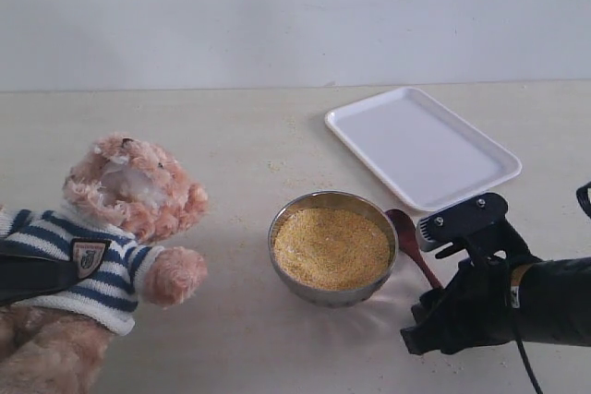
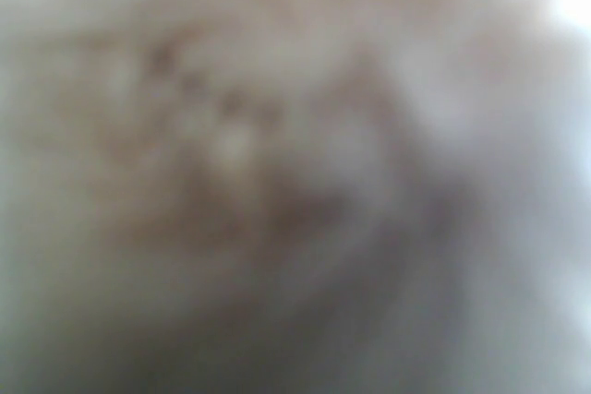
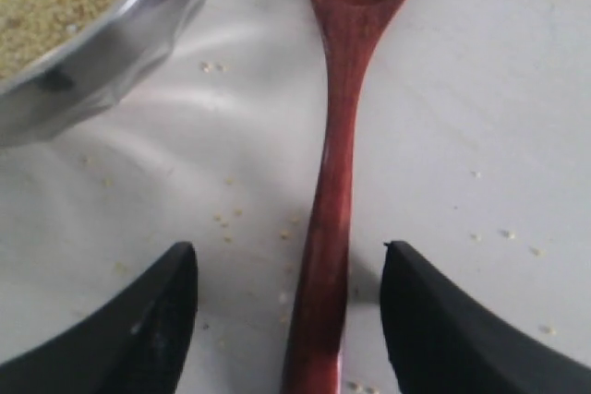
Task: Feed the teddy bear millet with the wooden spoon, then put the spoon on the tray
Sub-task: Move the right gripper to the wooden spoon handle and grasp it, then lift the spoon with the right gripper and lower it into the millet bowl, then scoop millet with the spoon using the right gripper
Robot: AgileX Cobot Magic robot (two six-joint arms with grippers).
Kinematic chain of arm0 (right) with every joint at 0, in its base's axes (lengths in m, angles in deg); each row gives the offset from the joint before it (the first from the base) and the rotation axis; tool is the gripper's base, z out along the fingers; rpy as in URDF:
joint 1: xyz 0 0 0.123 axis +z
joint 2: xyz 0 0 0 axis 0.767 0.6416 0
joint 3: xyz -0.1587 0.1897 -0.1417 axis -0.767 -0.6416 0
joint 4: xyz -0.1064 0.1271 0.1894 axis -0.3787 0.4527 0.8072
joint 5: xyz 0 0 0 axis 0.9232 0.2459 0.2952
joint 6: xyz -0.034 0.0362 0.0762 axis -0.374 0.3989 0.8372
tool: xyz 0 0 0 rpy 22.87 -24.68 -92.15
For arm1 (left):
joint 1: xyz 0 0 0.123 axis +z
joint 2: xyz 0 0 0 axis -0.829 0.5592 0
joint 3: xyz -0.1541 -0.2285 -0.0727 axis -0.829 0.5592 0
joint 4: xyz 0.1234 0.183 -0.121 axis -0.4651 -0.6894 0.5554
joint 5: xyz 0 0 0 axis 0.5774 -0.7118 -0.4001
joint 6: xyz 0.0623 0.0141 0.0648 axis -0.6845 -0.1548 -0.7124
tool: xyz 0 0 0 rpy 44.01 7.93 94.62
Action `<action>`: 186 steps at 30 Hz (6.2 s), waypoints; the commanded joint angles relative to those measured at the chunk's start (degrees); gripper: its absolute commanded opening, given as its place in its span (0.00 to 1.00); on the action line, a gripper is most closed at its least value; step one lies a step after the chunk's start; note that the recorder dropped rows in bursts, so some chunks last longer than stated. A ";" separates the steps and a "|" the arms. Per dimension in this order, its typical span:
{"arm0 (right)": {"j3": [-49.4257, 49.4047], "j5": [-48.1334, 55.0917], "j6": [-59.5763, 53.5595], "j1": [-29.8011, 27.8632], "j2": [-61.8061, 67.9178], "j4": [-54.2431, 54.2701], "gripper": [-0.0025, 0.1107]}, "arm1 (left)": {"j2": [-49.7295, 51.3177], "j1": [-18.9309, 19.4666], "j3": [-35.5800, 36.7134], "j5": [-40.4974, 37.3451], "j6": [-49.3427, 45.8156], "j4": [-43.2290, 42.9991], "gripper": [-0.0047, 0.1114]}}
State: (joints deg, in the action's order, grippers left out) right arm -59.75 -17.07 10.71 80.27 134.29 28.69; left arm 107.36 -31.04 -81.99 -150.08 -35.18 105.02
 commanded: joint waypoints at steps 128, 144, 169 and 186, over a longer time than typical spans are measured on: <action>32.88 70.09 22.51 33.60 1.17 -41.52 0.02 | -0.04 0.13 -0.04 -0.94 -0.88 1.28 0.08; 32.88 66.49 26.30 30.71 0.48 -33.21 0.02 | -0.04 0.13 -0.04 -0.94 -0.88 1.28 0.08; 32.88 63.11 19.76 25.56 -7.48 -21.13 0.02 | -0.04 0.13 -0.04 -0.94 -0.88 1.28 0.08; 32.88 63.83 16.41 24.05 -10.78 -16.05 0.02 | -0.04 0.13 -0.04 -0.94 -0.88 1.28 0.08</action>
State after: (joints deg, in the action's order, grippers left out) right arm -27.11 47.67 27.50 104.76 124.27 12.13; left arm 107.36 -31.04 -81.99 -150.08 -35.66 105.02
